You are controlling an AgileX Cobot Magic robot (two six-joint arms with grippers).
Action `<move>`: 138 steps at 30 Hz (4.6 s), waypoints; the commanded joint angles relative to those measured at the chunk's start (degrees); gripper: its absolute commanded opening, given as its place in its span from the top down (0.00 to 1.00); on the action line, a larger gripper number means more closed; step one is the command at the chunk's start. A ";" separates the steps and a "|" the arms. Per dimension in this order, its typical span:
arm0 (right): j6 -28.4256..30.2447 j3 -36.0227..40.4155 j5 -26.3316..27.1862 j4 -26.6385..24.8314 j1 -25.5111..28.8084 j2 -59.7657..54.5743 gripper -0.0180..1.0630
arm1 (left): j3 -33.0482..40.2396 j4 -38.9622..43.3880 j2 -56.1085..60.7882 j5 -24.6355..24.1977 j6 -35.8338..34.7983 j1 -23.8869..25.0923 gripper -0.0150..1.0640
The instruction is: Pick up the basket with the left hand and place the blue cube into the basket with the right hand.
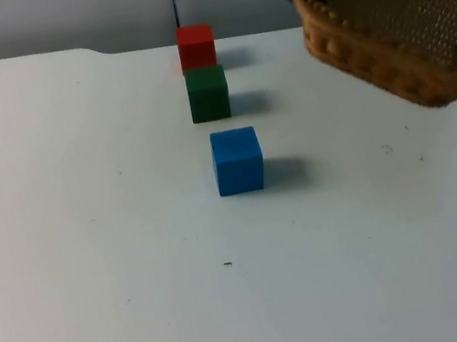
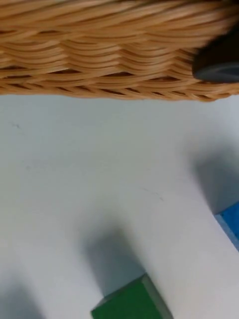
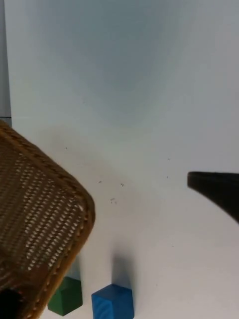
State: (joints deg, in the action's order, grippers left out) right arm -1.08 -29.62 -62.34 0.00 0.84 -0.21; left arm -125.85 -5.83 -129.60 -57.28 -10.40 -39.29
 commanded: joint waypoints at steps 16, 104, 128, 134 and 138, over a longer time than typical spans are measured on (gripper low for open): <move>-0.02 0.47 0.49 0.31 0.43 0.21 0.02 | 42.12 -14.73 28.84 21.66 7.07 12.08 0.99; -7.82 -48.43 30.85 -11.45 -33.93 -107.01 0.03 | 93.07 -50.65 59.97 6.11 59.94 65.00 0.99; -24.48 -63.20 26.40 4.59 -35.98 -128.05 0.07 | 93.07 -50.87 59.97 6.85 59.94 65.00 0.99; -24.48 -63.20 27.39 4.80 -35.98 -129.34 0.09 | 93.07 -50.87 59.97 6.85 59.94 65.00 0.99; -24.48 -63.20 28.64 4.80 -35.98 -129.71 0.09 | 93.07 -50.87 59.97 6.85 59.94 65.00 0.99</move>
State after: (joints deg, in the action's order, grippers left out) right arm -25.26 -92.32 -34.52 4.57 -34.87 -129.95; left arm -32.27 -54.46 -70.18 -49.98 49.27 25.47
